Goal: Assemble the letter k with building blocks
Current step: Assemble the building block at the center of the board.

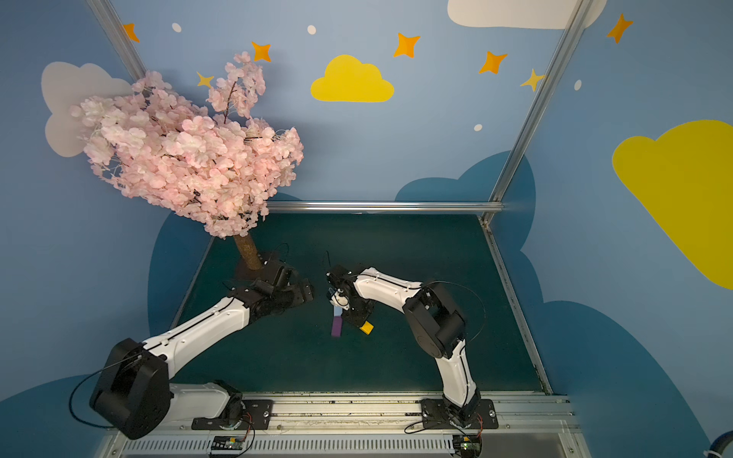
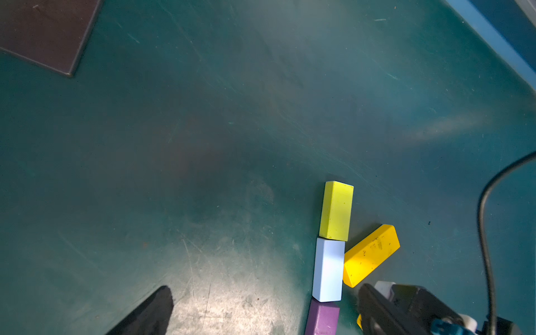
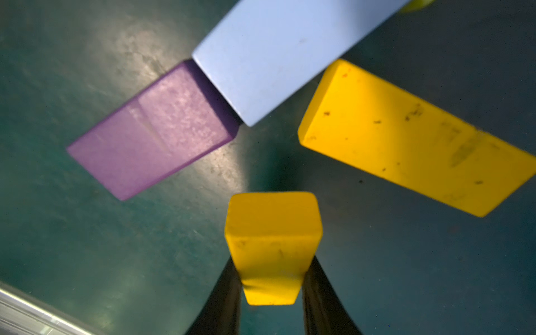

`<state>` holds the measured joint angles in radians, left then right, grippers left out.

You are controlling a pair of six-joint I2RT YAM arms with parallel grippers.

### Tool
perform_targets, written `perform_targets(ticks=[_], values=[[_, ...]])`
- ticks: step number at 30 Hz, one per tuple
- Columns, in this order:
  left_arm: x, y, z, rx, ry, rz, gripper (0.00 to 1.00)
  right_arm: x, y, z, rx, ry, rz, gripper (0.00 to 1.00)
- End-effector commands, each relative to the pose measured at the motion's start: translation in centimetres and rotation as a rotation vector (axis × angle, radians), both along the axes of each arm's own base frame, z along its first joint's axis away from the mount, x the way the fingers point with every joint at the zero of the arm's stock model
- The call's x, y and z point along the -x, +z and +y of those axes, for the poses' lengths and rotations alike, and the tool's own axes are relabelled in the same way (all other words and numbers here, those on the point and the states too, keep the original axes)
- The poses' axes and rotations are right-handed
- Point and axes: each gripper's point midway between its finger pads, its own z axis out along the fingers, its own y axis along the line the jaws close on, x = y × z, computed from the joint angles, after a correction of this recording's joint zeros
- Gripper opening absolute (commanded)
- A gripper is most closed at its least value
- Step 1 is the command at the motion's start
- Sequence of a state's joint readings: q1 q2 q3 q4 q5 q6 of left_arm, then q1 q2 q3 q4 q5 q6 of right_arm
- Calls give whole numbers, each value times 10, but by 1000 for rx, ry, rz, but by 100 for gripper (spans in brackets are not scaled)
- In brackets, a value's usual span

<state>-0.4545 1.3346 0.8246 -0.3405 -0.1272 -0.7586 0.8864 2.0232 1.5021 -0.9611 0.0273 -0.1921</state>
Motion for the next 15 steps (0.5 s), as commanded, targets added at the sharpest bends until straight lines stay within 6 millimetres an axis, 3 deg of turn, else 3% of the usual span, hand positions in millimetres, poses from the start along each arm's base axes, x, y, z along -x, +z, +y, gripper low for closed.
perform_targets(ticks=[1, 4, 15], values=[[-4, 10, 1, 1, -1, -25, 100, 0, 0, 4, 1, 9, 11, 30], [-4, 10, 1, 0, 1, -23, 100, -1, 1, 6, -3, 11, 8, 38], [-3, 9, 2, 1, 7, -21, 100, -2, 3, 4, -3, -3, -13, 40]])
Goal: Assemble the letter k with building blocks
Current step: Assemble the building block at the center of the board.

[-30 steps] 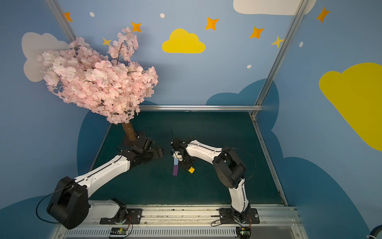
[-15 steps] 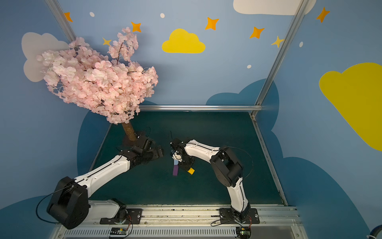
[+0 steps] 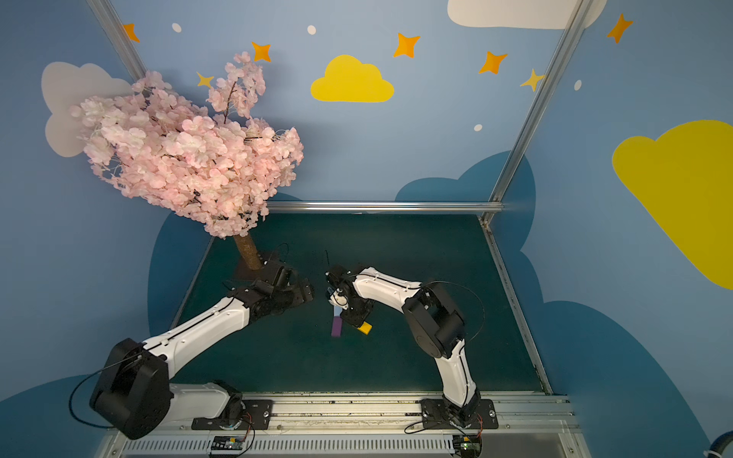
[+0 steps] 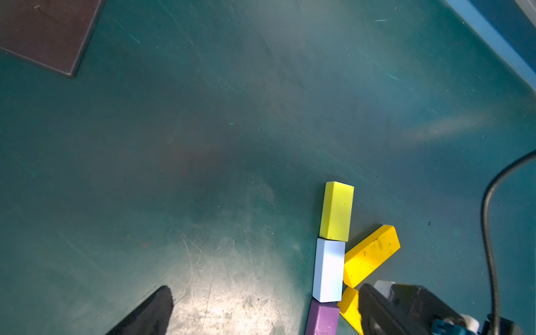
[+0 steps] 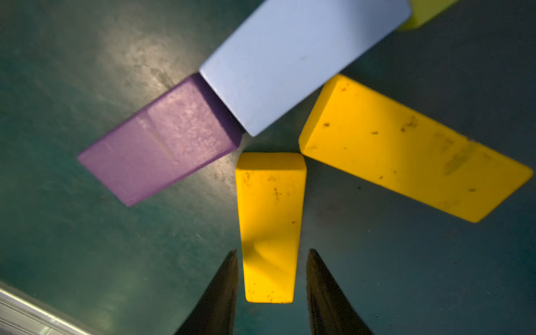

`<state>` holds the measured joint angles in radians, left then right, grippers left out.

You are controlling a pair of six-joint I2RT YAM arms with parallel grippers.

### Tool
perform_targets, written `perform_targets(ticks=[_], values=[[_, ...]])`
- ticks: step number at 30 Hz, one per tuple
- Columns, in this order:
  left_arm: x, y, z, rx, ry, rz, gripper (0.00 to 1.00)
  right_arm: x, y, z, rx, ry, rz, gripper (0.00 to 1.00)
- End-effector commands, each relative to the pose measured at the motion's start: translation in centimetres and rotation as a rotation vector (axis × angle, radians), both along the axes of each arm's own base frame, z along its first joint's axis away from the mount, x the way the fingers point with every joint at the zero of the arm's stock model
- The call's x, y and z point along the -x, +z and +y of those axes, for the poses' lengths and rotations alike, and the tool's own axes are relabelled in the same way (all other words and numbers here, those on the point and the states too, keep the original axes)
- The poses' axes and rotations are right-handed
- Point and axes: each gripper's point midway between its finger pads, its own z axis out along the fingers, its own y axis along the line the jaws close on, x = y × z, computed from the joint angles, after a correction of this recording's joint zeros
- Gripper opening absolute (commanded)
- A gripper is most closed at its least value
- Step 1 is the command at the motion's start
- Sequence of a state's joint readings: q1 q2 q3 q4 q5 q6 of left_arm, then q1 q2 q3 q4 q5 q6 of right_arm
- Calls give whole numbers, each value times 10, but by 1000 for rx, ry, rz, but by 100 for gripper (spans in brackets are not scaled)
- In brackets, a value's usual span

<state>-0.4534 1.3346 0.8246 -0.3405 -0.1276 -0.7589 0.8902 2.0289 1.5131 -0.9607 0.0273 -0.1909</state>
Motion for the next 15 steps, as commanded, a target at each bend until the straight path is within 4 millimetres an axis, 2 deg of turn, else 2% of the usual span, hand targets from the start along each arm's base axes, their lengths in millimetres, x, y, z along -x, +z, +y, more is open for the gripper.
perform_targets(ticks=[1, 3, 5, 9, 12, 15], values=[[-3, 8, 2, 0, 5, -19, 100, -4, 3, 0, 1, -15, -26, 40], [-3, 9, 1, 1, 2, -22, 100, -13, 12, 1, -15, -46, -81, 40], [-3, 11, 2, -5, 0, -31, 100, -24, 31, 5, -81, -91, -143, 40], [-6, 18, 5, -22, -6, -62, 100, -42, 95, 16, -310, -184, -282, 43], [-7, 24, 7, -36, -2, -86, 100, -55, 137, 6, -390, -243, -414, 51], [-9, 36, 14, -62, 8, -131, 100, -72, 168, -24, -414, -359, -581, 62]])
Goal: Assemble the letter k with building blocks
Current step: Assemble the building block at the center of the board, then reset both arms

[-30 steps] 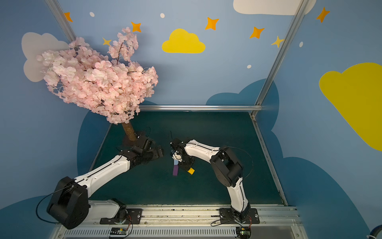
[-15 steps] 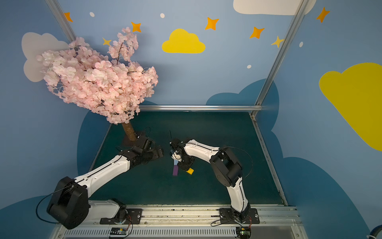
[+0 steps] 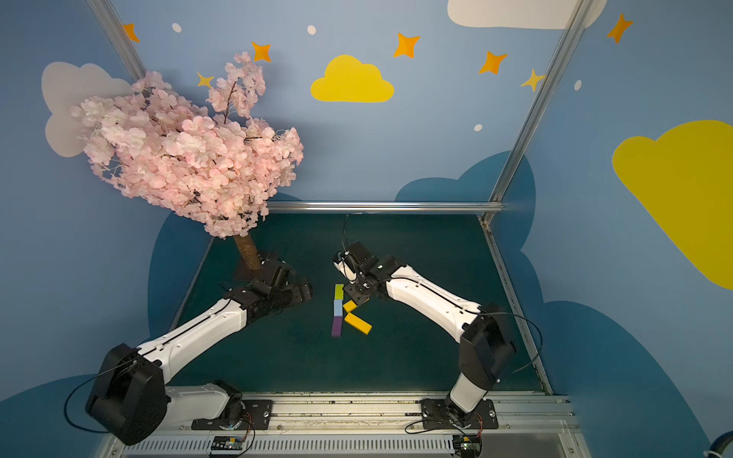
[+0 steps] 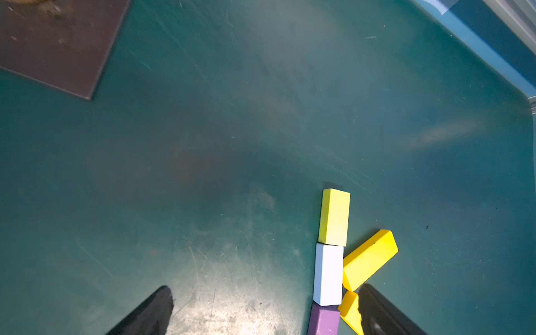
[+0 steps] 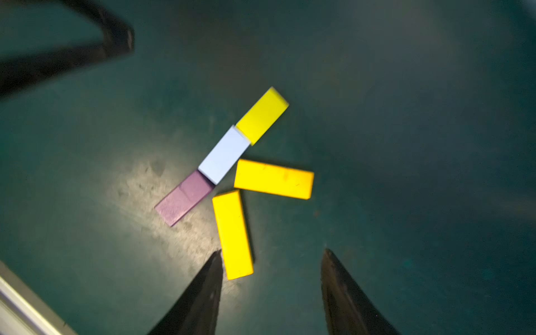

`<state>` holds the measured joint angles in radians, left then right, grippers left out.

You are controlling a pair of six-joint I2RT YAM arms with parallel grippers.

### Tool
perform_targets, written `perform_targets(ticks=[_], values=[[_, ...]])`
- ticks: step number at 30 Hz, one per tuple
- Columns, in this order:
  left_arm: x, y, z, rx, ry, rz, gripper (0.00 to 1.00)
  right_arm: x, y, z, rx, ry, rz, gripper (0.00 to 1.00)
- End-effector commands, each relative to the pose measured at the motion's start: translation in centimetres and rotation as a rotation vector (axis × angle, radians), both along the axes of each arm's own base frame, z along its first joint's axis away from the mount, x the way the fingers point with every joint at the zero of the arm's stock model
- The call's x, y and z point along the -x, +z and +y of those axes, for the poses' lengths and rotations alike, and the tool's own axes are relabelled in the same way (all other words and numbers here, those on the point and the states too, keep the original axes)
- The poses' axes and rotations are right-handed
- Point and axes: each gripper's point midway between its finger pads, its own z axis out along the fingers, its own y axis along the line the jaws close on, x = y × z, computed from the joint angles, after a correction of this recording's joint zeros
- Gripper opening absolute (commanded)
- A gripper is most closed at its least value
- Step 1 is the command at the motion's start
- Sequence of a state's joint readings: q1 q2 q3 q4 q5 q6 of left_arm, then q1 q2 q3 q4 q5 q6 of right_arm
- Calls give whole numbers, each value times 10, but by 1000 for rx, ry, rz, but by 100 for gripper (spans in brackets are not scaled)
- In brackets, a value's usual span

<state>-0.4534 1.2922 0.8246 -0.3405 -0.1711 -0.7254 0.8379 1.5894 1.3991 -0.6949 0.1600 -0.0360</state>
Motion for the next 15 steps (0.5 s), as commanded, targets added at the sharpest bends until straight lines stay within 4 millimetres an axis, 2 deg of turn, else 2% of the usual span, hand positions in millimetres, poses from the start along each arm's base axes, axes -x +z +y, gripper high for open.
perform_targets(ticks=[1, 2, 4, 7, 10, 13, 15], values=[[-7, 26, 10, -42, 14, -90, 100, -23, 24, -34, -50, -196, -151, 69], [-6, 28, 13, -53, 18, -102, 100, -27, 29, -48, -62, -252, -182, 75], [-7, 33, 18, -83, 21, -131, 100, -32, 37, -82, -85, -376, -233, 79], [-6, 34, 27, -127, 32, -148, 100, -31, 37, -138, -76, -568, -295, 85], [-5, 35, 35, -157, 54, -180, 100, -22, 33, -192, -74, -740, -359, 90], [-4, 39, 51, -217, 110, -211, 100, -8, 31, -234, -127, -878, -463, 93], [-3, 40, 66, -271, 169, -217, 100, 0, 31, -254, -187, -942, -560, 94]])
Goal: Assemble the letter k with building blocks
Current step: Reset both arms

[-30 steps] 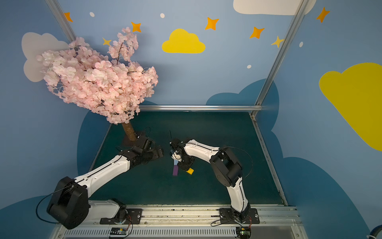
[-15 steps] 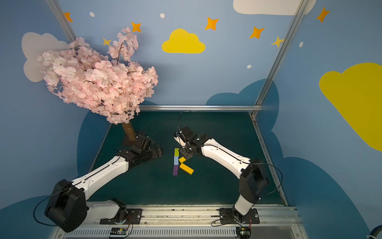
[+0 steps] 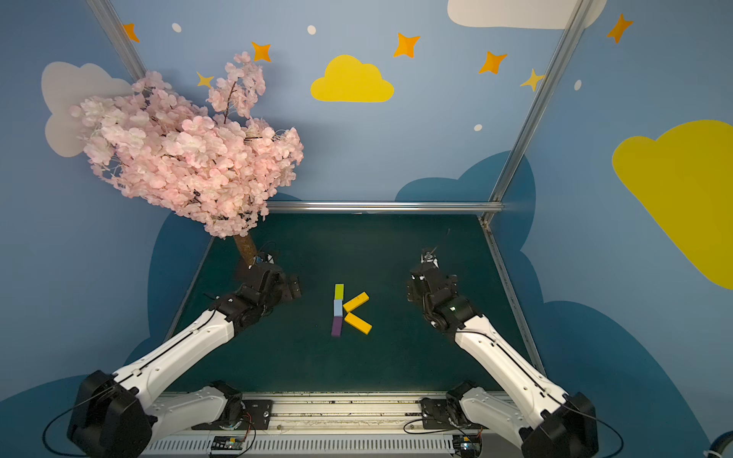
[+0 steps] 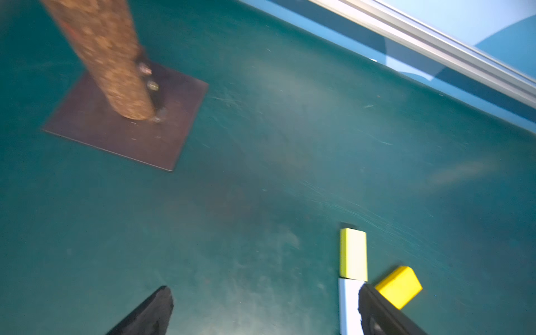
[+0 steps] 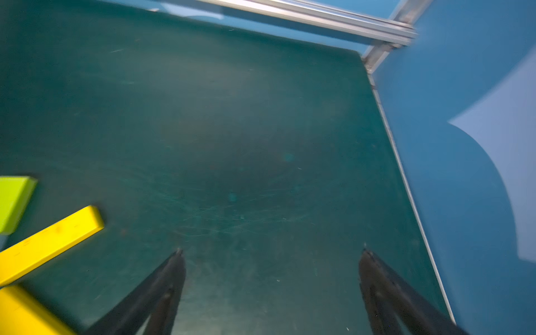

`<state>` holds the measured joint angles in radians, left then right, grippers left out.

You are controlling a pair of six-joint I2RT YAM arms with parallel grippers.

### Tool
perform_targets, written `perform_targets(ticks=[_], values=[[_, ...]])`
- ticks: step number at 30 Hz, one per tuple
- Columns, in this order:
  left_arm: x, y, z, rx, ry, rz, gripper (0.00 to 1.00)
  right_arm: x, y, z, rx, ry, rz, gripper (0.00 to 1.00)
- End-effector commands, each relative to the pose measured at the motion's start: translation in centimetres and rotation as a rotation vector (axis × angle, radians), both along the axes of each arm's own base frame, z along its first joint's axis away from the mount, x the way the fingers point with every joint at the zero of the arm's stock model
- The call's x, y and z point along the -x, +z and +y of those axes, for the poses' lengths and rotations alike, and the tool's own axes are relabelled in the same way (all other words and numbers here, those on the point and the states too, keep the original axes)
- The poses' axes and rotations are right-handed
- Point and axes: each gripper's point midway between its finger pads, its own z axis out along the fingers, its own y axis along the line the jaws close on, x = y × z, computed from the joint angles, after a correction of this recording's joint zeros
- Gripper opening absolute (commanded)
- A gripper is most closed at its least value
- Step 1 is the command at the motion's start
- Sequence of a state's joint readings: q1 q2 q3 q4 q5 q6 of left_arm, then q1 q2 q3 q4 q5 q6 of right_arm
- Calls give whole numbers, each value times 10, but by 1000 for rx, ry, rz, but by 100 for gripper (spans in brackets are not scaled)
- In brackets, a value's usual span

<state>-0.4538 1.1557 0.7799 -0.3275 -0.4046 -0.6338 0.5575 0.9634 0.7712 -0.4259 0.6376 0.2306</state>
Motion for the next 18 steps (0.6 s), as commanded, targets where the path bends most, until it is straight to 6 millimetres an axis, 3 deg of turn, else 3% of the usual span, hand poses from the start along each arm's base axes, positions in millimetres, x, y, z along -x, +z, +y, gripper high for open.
perform_targets(ticks=[1, 6, 13, 18], values=[[0, 7, 29, -113, 106, -46, 100, 7, 12, -38, -72, -177, -224, 94], [2, 5, 41, -154, 149, -83, 100, 22, 4, -56, -134, -206, -290, 93], [-4, 6, 51, -268, 155, -120, 100, 17, -4, -70, -112, -276, -270, 93], [-13, 11, 69, -452, 183, -185, 100, 7, -9, -62, -184, -237, -335, 94]])
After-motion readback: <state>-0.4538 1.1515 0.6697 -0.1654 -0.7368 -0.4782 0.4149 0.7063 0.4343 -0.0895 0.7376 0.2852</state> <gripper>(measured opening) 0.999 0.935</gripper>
